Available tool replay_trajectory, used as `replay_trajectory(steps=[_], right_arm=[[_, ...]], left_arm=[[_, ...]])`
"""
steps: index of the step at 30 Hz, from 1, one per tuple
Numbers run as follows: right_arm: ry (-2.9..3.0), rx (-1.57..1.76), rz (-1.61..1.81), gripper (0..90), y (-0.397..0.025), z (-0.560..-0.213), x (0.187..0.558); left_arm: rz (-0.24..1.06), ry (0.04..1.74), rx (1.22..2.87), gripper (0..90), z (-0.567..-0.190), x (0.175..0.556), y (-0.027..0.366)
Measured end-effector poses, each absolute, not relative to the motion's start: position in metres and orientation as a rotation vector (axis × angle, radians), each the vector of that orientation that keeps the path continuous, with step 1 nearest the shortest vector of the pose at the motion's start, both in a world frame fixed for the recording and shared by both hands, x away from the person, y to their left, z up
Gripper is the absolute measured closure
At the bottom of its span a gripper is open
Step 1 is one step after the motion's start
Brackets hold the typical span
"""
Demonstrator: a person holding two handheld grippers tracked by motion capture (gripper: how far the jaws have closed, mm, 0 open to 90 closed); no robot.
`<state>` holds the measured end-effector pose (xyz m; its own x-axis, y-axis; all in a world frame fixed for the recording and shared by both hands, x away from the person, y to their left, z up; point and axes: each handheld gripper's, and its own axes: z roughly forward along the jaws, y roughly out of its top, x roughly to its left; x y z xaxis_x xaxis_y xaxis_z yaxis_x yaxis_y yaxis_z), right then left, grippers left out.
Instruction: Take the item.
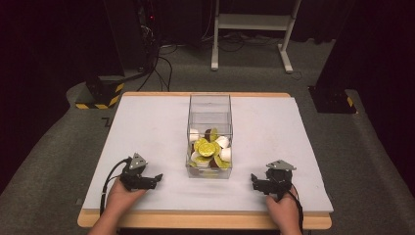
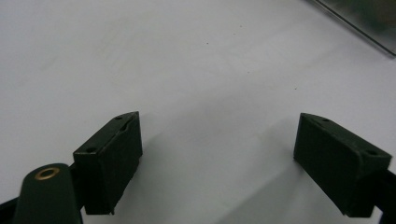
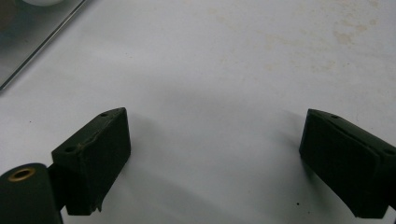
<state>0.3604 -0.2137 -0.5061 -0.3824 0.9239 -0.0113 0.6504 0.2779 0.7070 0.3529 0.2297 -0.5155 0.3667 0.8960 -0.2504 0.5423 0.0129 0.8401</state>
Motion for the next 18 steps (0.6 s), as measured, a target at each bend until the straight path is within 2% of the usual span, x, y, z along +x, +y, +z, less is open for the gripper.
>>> replay_trajectory(steps=[18], right_arm=[[2.131, 1.416, 0.873, 8.8, -0.214, -0.506, 0.36]], left_arm=[[0.427, 1.242, 1.595, 16.8, -0.5, 0.347, 0.238]])
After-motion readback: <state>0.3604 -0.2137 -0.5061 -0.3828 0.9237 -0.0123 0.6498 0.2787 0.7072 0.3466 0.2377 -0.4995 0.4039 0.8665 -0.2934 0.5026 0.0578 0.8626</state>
